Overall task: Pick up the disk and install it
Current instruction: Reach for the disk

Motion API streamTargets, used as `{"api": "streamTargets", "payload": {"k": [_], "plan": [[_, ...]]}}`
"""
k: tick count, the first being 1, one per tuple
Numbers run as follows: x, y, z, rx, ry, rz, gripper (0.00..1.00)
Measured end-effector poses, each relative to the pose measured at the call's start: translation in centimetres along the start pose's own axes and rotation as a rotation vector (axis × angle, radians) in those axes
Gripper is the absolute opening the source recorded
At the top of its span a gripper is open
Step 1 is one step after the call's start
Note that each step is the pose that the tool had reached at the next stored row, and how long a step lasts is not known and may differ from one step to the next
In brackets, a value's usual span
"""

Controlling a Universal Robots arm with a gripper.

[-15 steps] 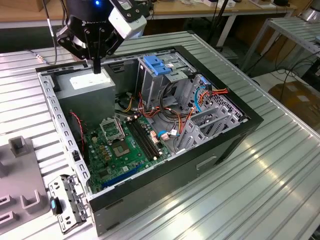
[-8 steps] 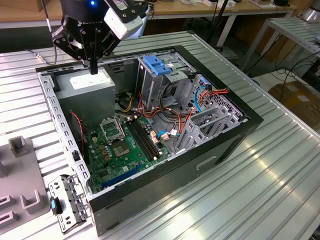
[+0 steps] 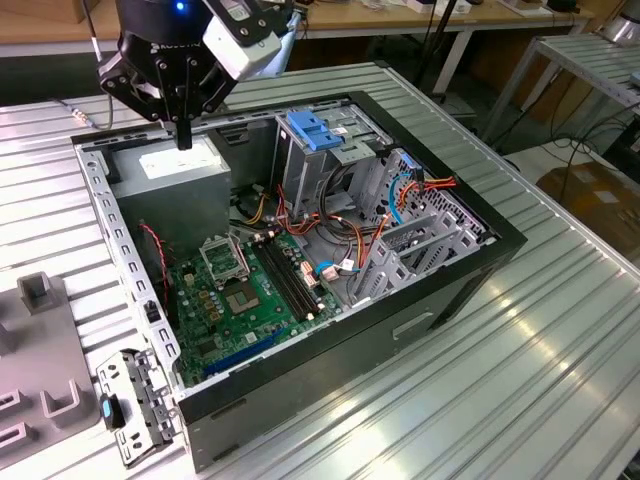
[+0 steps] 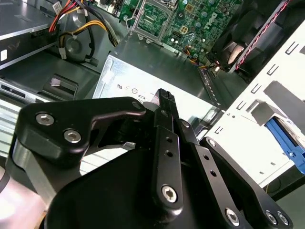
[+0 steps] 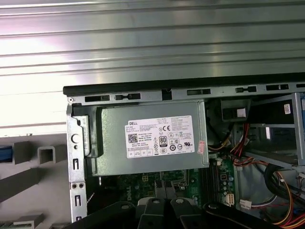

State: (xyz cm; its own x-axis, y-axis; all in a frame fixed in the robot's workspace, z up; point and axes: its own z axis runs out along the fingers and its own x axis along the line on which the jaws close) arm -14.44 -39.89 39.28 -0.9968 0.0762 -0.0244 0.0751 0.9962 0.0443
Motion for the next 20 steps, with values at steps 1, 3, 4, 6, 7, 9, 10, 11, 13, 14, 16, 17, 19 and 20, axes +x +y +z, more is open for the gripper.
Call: {"api": "streamTargets", "payload": {"k": [1,3,4,6,7,9,10,11,13,14,16,17,19,20], "plan": [[0.07,-0.01,0.0,0.0,0.0,0.0,0.11],[0.19,-0.02,0.0,0.0,0.0,0.0,0.11],[0.22,-0.02,0.01,0.0,0.0,0.0,0.11],[0.38,-0.03,0.01,0.0,0.0,0.0,0.11],[0.45,-0.03,0.0,0.0001,0.0,0.0,0.11],[0.55,-0.04,0.01,0.0,0.0,0.0,0.11],[0.6,-0.05,0.01,0.0,0.0,0.0,0.11],[0.64,-0.05,0.01,-0.0001,0.0,0.0,0.11],[0.75,-0.06,0.01,-0.0001,0.0,0.0,0.11],[0.79,-0.06,0.01,0.0,0.0,0.0,0.11],[0.9,-0.07,0.02,0.0,0.0,0.0,0.11],[0.97,-0.08,0.02,-0.0001,0.0,0.0,0.11],[1.13,-0.09,0.03,0.0,0.0001,0.0,0.11],[1.19,-0.09,0.03,0.0,0.0002,0.0,0.11]]}}
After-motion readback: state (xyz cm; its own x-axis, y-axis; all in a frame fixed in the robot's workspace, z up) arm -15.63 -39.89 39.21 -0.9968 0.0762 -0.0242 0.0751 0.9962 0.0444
